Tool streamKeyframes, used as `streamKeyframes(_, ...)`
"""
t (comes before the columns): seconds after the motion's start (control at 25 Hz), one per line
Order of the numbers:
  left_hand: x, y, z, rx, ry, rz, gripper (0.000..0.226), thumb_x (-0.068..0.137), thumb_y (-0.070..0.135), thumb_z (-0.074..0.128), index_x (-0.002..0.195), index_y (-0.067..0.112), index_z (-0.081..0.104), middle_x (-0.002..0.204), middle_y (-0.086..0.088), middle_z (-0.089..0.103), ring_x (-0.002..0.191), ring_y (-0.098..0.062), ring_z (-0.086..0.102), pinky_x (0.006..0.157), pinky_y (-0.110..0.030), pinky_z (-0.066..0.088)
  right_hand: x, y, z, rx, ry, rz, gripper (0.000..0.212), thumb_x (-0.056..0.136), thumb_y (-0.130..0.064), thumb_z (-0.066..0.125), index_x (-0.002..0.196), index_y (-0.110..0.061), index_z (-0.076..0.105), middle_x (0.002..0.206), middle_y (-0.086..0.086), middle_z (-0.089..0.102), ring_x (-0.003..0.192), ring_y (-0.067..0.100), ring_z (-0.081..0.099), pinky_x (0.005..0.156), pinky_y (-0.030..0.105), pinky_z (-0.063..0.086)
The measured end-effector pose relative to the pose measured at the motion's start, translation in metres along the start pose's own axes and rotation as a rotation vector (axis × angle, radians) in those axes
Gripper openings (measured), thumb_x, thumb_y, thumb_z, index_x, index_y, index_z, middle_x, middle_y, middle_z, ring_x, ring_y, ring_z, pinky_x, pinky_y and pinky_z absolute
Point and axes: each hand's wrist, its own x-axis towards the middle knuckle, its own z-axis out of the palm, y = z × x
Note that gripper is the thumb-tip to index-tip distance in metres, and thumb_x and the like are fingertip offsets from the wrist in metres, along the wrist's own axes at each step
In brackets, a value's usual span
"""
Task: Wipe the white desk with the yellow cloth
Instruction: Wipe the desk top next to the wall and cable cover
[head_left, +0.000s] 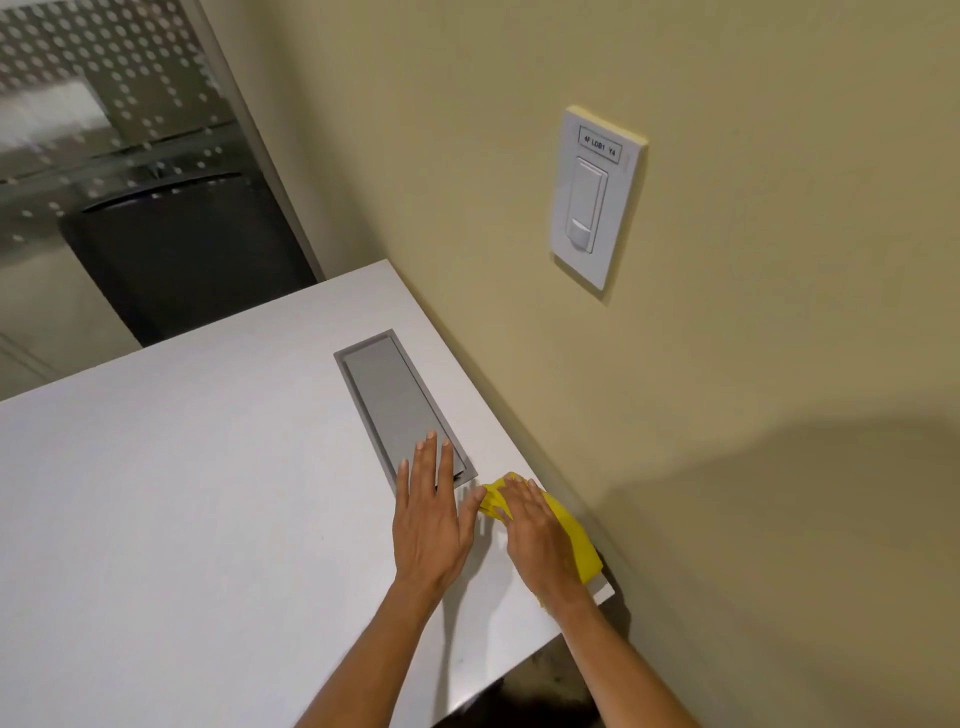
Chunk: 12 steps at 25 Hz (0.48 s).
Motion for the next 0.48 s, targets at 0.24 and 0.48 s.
streamKeyframes(0.24,0.009,-0.013,0.023,0.074,-0.055,0.034,0.074,0.106,0.061,0.020,0.161,0.013,0.024,0.170,-0.008,0.016,0.158,-0.020,0.011,0.127,-0.045,0.010,0.012,-0.001,0.030,-0.150,-0.207,0.077,0.054,0.092,-0.015,0.060,0.143,-0.007,0.045,0.149,0.013,0.044,0.141,0.026,0.037,0.117,0.041,0.027)
streamKeyframes(0.48,0.007,-0.016,0.051,0.092,-0.138,0.023,0.069,0.106,0.056,0.029,0.161,0.014,0.022,0.169,-0.007,0.015,0.158,-0.020,0.008,0.127,-0.039,0.001,0.003,0.001,0.033,-0.274,-0.271,0.080,0.073,0.097,-0.056,0.004,0.155,-0.012,0.014,0.162,0.010,0.006,0.150,0.029,0.004,0.117,0.048,0.010)
